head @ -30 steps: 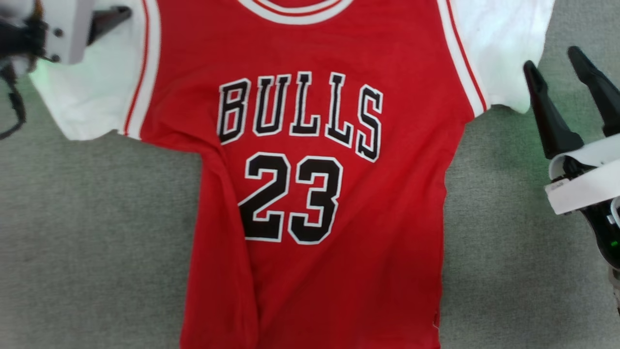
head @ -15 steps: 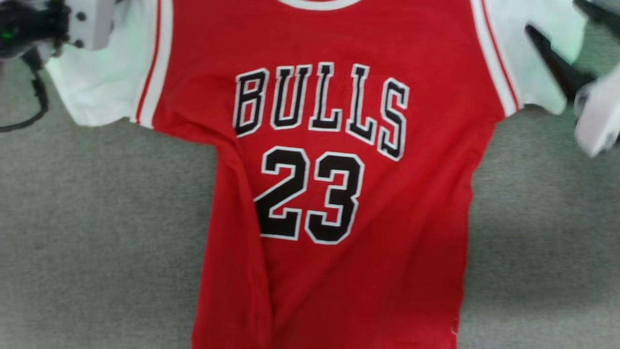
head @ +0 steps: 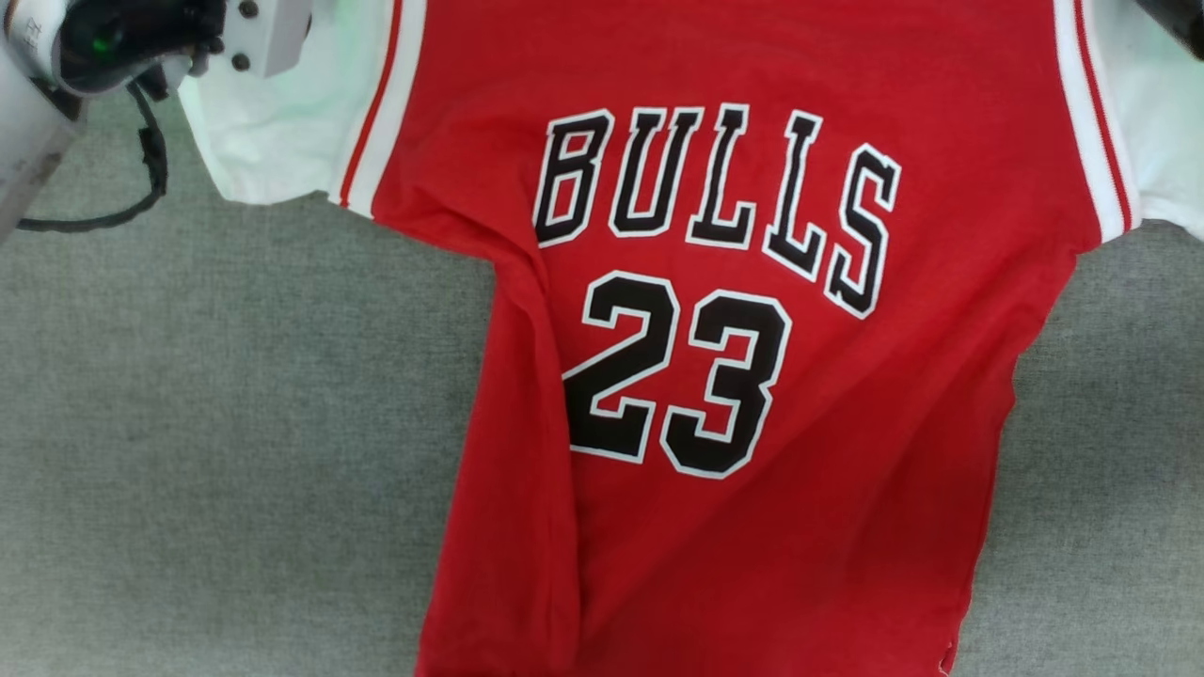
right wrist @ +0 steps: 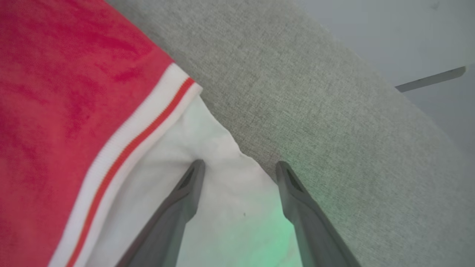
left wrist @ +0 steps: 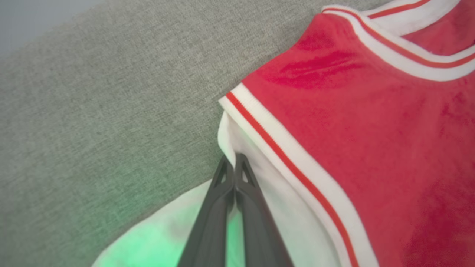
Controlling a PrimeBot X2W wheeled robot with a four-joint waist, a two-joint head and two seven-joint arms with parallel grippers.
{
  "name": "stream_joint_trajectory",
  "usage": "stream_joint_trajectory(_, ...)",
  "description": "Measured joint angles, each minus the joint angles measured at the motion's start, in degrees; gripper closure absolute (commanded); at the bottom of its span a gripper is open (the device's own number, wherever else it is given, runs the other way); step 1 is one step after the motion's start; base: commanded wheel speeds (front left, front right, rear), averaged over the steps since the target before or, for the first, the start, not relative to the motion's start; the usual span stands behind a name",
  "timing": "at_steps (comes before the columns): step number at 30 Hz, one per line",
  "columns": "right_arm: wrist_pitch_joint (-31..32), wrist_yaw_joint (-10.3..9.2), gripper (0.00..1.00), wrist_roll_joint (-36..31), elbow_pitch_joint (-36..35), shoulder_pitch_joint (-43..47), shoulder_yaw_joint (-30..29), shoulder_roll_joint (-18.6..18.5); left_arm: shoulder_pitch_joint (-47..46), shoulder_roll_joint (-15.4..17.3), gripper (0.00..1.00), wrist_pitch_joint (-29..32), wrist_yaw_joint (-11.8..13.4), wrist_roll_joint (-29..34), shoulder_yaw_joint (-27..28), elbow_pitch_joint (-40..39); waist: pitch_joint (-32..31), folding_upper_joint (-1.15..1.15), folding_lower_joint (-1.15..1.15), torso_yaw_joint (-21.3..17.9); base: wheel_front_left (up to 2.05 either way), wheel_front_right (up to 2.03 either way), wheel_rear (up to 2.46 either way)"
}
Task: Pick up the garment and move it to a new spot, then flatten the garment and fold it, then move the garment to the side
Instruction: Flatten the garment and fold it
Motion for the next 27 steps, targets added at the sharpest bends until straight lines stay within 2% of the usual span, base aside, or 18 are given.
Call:
stream_joint_trajectory(1, 0.26, -0.07, 0.28, 1.36, 0.48, -0.73, 0.81, -0.36, -0.02, -0.01, 1.00, -0.07, 0.00, -0.04, 0.03, -0.02, 0.08, 0.00, 0.00, 0.12, 0.00, 0.00, 0.00)
stream_joint_trajectory(2, 0.25, -0.05, 0.99, 2.33, 0.77, -1.29, 1.68, -0.56, -0.05, -0.04, 1.00, -0.21, 0.00, -0.15, 0.02, 0.00, 0.12, 0.00, 0.00, 0.20, 0.00, 0.00, 0.00)
stream_joint_trajectory(8, -3.78, 0.12, 1.00, 5.97, 3.53, -2.57, 5.79, -0.35, 1.12, -0.62, 1.00, -4.26, 0.00, -2.82, -0.45, 1.24, -1.13, 0.00, 0.00, 0.40, 0.00, 0.00, 0.00)
stream_joint_trajectory(15, -17.25, 0.11, 1.00, 6.03, 10.91, -3.24, 5.73, 1.67, 3.19, -2.97, 1.00, -14.72, -0.10, -6.55, -0.89, 4.21, -5.09, 0.00, 0.00, 0.89, 0.00, 0.00, 0.00)
stream_joint_trajectory(21, -31.55, 0.11, 1.00, 2.87, 22.70, -9.22, -0.70, 5.53, 0.13, -5.05, 1.00, -26.30, -0.10, -6.91, 1.43, 10.95, -9.08, 0.00, 0.00, 1.48, 0.00, 0.00, 0.00)
stream_joint_trajectory(27, -45.22, 0.11, 1.00, -0.68, 36.90, -19.20, -10.01, 12.09, -8.60, -10.96, 1.00, -41.81, -0.18, -6.44, 7.67, 21.93, -10.68, 0.00, 0.00, 1.54, 0.00, 0.00, 0.00)
